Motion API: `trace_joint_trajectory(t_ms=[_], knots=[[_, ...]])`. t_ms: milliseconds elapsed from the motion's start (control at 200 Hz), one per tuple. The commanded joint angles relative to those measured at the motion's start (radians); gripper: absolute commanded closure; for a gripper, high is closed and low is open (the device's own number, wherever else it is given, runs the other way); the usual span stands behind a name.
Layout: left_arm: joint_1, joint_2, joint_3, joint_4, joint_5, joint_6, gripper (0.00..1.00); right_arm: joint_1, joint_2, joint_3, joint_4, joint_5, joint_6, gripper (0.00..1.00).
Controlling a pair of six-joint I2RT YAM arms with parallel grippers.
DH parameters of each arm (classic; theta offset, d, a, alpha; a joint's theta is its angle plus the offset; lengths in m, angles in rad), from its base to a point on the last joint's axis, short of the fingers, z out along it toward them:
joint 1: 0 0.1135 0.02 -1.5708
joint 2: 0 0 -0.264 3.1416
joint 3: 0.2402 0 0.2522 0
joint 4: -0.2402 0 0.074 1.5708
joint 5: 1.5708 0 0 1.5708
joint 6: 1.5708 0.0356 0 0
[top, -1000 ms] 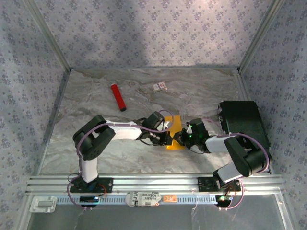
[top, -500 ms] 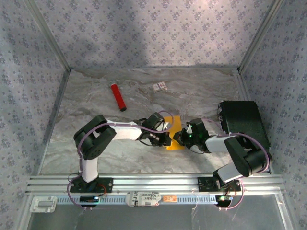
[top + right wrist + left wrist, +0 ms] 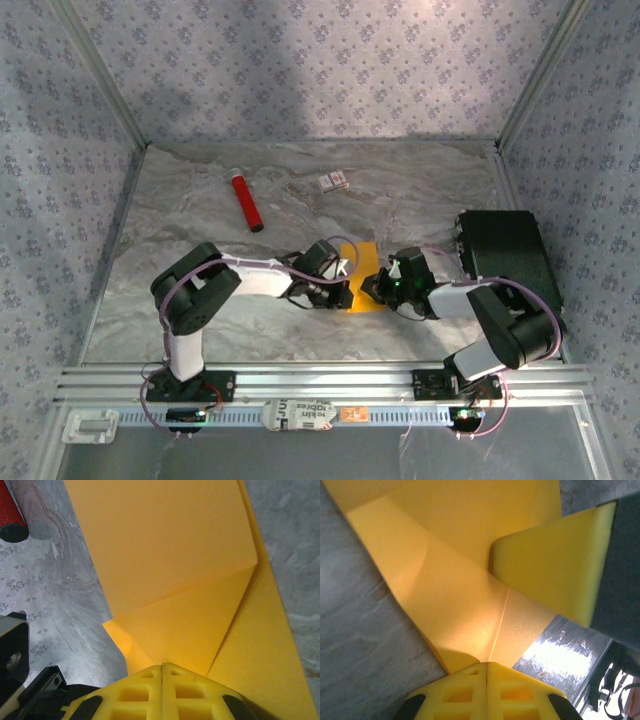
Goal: Fold a paper plane with a square sheet of paper (pick it up from the middle)
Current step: Fold the triangle a second time at the center of the table.
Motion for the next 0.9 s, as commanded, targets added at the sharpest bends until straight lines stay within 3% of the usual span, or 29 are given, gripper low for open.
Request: trace_joint_trajectory(t_ms=[0,470,894], knots=[[-0.012,-0.031,-0.064,-0.092,-0.023,0.019,0.98,-0.014,0.030,-0.018,-0.108,0.065,0.003,0.99],[-0.023,-0.177,-0.016,-0.120,-0.073,0.055,0.98,-0.013,0.027,-0.015,-0.108,0.061,0.007,0.99],[-0.023,-0.003,0.093,-0.037,0.010,-0.006,0.96,-0.013,0.027,-0.013,-0.113,0.063,0.006,0.99]])
